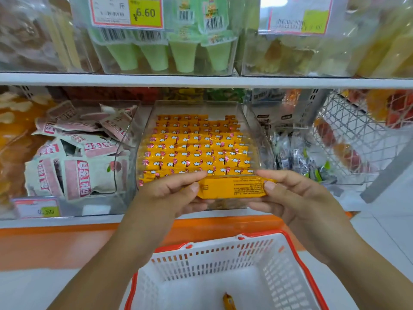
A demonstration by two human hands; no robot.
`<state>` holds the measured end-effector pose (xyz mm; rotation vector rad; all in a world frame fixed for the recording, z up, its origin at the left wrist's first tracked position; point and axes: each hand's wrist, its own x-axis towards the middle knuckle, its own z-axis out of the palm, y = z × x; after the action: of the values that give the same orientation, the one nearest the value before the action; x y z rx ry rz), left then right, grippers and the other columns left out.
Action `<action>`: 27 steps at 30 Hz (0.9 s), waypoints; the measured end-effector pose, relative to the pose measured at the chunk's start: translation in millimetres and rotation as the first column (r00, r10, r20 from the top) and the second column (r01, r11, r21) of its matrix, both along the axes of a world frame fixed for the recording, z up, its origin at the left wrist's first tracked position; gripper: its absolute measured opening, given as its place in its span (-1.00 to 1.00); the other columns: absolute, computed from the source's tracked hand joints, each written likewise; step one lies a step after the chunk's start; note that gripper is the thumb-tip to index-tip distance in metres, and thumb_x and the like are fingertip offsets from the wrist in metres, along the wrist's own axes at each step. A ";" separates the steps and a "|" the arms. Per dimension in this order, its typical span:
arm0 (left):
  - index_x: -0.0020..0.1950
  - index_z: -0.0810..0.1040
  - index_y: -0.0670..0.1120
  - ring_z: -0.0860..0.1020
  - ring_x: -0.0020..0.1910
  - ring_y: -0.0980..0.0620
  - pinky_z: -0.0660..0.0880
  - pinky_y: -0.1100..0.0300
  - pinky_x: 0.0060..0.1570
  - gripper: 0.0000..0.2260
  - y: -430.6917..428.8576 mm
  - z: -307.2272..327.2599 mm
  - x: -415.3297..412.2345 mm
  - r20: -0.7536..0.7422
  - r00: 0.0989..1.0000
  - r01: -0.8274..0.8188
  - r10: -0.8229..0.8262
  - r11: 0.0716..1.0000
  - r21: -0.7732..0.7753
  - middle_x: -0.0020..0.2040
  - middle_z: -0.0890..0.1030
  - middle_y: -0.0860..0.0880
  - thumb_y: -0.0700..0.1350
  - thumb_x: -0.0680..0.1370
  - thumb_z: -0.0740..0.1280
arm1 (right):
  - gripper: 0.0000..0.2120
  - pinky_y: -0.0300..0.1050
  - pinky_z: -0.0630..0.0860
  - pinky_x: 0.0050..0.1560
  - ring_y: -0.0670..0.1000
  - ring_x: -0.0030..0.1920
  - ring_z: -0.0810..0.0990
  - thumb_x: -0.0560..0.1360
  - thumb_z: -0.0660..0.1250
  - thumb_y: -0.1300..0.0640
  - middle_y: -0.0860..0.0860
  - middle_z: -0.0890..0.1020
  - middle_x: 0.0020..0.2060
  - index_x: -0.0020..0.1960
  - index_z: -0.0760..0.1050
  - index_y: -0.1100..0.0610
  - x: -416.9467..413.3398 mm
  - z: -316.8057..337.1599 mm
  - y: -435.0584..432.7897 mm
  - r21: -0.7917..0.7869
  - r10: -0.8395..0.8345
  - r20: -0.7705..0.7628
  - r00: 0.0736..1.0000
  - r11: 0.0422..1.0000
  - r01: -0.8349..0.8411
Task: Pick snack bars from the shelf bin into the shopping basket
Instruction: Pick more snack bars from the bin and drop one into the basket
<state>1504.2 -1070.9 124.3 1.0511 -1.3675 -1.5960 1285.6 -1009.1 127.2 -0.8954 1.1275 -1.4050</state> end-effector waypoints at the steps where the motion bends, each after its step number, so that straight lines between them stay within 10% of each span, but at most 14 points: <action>1: 0.13 0.67 -0.03 0.71 -0.05 -0.08 0.62 0.25 -0.07 -0.74 -0.5 -1.5 -0.6 0.006 1.000 0.017 -0.017 1.000 -0.001 -0.01 0.73 -0.06 -0.29 0.59 0.27 | -0.69 -0.19 0.64 -0.15 0.22 -0.05 0.71 0.42 0.29 0.24 0.27 0.69 -0.03 0.15 0.57 0.25 -0.8 0.2 0.1 0.000 0.000 -0.003 1.000 1.000 0.000; 6: 0.26 0.56 0.10 0.68 0.08 -0.01 0.53 0.26 0.17 -0.58 -1.5 -0.2 4.0 0.019 0.981 0.193 -0.193 0.981 0.034 0.02 0.72 -0.12 -0.22 0.45 0.43 | -0.61 -0.13 0.64 -0.02 0.23 0.07 0.68 0.45 0.24 0.27 0.24 0.68 0.07 0.27 0.51 0.23 -7.3 3.4 4.7 0.008 0.095 0.066 0.993 0.995 -0.095; 13: -0.15 0.70 -0.07 0.71 -0.17 -0.02 0.63 0.12 -0.07 -0.91 -1.8 -4.5 -3.2 -0.027 0.995 -0.096 0.096 0.995 0.000 -0.27 0.68 0.04 -0.12 0.41 0.41 | -0.51 -0.09 0.61 -0.04 0.17 -0.05 0.70 0.14 0.63 -0.16 0.21 0.70 -0.01 -0.07 0.69 0.12 -5.3 -8.5 -0.4 -0.050 -0.053 -0.096 0.994 0.998 0.049; 17: -0.34 0.65 0.08 0.71 -0.13 0.02 0.53 0.26 -0.08 -0.67 2.9 -0.3 -10.3 -0.003 0.991 -0.136 0.136 0.990 -0.033 -0.34 0.64 0.11 -0.22 0.57 0.32 | -0.50 0.05 0.54 0.12 0.14 0.00 0.69 0.13 0.59 -0.28 0.12 0.71 -0.01 -0.13 0.67 0.07 -4.2 -15.7 -6.4 -0.077 -0.105 -0.155 0.982 0.993 0.094; 22: -0.08 0.54 -0.05 0.65 -0.35 0.00 0.59 -0.07 -0.02 -0.91 1.7 4.7 -11.4 -0.025 0.973 -0.230 0.228 0.968 -0.102 -0.30 0.65 0.03 -0.23 0.56 0.33 | -0.61 -0.11 0.63 -0.19 0.14 -0.24 0.71 0.20 0.54 -0.02 0.03 0.70 -0.23 -0.08 0.52 0.11 3.0 -10.9 -9.4 -0.160 -0.174 -0.095 0.980 0.974 0.157; 27: -0.05 0.63 -0.04 0.68 -0.27 0.05 0.59 0.25 -0.35 -0.85 1.7 7.3 -9.8 -0.030 0.975 -0.224 0.222 0.962 -0.155 -0.24 0.70 0.02 -0.26 0.56 0.32 | -0.87 -0.10 0.62 -0.14 0.14 -0.29 0.69 0.36 0.37 0.08 0.09 0.70 -0.16 -0.11 0.56 0.08 7.3 -11.7 -8.5 -0.159 -0.185 -0.224 0.957 0.976 0.151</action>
<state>1494.4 -1069.1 131.7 1.0573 -1.2946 -1.3064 1292.9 -1017.6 115.5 -1.1129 1.3228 -1.5615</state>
